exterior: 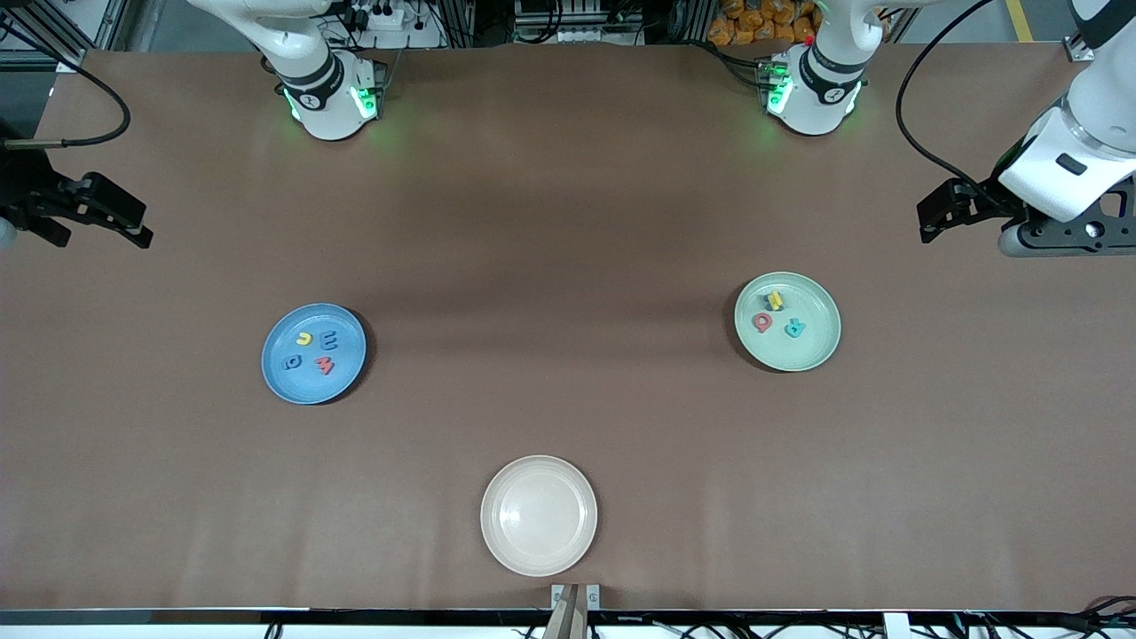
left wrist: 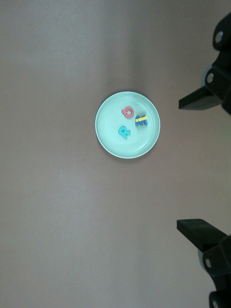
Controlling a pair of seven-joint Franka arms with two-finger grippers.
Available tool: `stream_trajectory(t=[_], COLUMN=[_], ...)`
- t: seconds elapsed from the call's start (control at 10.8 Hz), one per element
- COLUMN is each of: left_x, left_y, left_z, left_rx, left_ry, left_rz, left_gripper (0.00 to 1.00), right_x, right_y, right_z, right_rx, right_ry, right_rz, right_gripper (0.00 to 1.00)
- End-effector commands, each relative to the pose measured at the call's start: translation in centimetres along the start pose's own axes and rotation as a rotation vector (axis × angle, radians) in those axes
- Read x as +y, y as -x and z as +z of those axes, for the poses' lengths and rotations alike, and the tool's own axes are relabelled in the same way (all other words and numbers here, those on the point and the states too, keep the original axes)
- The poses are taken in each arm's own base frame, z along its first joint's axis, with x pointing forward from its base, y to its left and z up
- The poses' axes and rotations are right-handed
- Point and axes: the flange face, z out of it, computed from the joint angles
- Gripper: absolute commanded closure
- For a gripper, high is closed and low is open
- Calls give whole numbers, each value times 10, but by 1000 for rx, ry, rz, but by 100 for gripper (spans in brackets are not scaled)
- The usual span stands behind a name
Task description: Sort upper and lower case letters into plates
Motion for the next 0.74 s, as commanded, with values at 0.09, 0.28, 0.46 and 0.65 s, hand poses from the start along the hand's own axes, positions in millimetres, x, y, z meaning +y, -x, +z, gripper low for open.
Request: stream_trajectory(t=[0.09,0.28,0.46,0.65], left_x=[-2,-2,-2,-2], left_y=[2,2,2,2], left_z=[-4,-5,-5,-5], left_rx=[9,10,10,10], left_ry=[22,22,22,22], left_rz=[-10,-10,-10,-10], left_gripper=[0,0,0,0], right_x=[12,13,12,12], right_y=[8,10,10,11], right_z=[-8,-10,-10,-12], right_rx=[-19,-23,-23,-20], right_ry=[-19,-20,-21,-20], right_rz=[-24,-18,-18,-20], right_gripper=[0,0,0,0])
